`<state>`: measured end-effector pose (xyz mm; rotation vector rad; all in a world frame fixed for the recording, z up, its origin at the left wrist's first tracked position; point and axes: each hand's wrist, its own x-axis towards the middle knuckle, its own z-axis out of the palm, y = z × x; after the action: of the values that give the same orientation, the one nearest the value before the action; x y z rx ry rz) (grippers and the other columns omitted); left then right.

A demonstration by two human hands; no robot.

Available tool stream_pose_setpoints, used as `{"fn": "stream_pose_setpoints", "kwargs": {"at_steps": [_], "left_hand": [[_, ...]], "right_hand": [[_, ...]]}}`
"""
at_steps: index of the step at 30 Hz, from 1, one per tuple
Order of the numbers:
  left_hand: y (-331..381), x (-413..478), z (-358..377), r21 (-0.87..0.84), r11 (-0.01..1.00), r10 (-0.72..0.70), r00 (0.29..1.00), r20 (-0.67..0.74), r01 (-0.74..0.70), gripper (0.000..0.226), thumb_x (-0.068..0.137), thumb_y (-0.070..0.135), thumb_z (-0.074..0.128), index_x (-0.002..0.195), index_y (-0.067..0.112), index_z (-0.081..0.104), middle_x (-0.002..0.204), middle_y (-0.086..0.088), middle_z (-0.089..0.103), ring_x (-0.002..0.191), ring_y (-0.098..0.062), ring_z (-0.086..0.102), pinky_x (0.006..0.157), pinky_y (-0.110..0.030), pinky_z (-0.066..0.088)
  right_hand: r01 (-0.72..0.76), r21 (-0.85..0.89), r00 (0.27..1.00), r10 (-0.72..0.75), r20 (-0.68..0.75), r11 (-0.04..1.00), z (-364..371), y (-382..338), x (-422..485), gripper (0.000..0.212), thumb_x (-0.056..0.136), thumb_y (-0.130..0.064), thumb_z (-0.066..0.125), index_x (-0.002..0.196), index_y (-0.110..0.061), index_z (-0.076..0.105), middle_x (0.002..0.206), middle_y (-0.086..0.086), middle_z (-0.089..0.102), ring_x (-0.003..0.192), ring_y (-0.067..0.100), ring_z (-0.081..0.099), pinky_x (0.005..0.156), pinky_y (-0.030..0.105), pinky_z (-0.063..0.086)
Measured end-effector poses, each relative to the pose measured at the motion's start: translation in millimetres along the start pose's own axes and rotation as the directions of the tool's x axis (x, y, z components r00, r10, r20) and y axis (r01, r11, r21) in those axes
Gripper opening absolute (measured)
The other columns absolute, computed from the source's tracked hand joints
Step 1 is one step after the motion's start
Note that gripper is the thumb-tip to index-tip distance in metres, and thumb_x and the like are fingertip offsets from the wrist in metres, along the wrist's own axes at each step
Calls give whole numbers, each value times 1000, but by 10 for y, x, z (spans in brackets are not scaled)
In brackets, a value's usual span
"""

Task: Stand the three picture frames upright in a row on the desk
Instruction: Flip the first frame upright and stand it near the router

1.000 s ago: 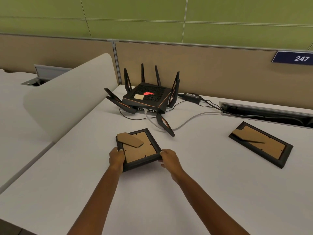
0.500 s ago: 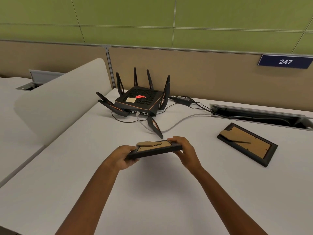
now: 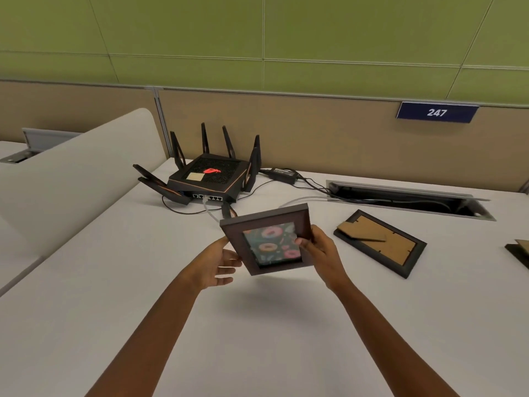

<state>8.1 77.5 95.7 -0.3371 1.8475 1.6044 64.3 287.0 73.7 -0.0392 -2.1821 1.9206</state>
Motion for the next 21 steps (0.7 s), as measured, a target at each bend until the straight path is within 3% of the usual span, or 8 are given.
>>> {"fn": "stream_pose_setpoints", "kwargs": {"at_steps": [1, 6, 9, 13, 17, 21], "left_hand": [[-11, 31, 41, -2, 1000, -7, 1000, 3, 7, 53, 92, 51, 34, 87, 6, 61, 84, -7, 60, 80, -18, 51, 69, -31, 46], [-56, 189, 241, -28, 1000, 4, 1000, -3, -4, 55, 94, 54, 26, 81, 11, 57, 89, -8, 57, 101, -26, 48, 86, -38, 40], [-63, 277, 333, -51, 998, 36, 999, 3, -36, 57, 92, 58, 25, 80, 13, 57, 92, -10, 58, 94, -26, 53, 85, -37, 42], [-42, 368, 378, -174, 984, 60, 997, 51, -50, 58, 91, 60, 23, 80, 14, 57, 83, -12, 60, 78, -24, 57, 72, -36, 46], [-56, 528, 375, -223, 969, 106, 994, -2, -104, 61, 89, 63, 23, 86, 13, 57, 83, -10, 61, 79, -23, 56, 88, -39, 40], [5, 545, 372, -284, 947, 159, 987, 12, -149, 64, 89, 64, 24, 104, 15, 62, 97, -9, 66, 93, -26, 60, 86, -37, 46]], "right_hand": [[-20, 12, 1000, 20, -16, 1000, -43, 7, -3, 20, 88, -6, 50, 104, 7, 50, 100, 14, 62, 92, 20, 61, 76, 32, 54], [-67, 151, 995, 77, -59, 986, -165, 14, -51, 15, 89, -8, 50, 102, -13, 54, 103, 6, 62, 89, 13, 62, 67, 15, 56], [-88, 186, 993, 101, -62, 979, -205, 36, -58, 15, 90, -9, 49, 101, -18, 54, 104, 5, 62, 90, 14, 63, 68, 16, 56], [-102, 178, 991, 116, -65, 979, -235, 62, -39, 15, 89, -10, 49, 101, -17, 55, 111, 12, 62, 100, 25, 60, 80, 27, 53], [-119, 190, 990, 131, -52, 975, -206, 87, -25, 15, 89, -10, 50, 97, -21, 55, 106, 8, 62, 98, 22, 60, 81, 27, 52], [-140, 161, 989, 146, -26, 977, -141, 128, -28, 14, 89, -12, 50, 100, -20, 55, 103, 4, 63, 91, 14, 62, 76, 19, 53]]}}
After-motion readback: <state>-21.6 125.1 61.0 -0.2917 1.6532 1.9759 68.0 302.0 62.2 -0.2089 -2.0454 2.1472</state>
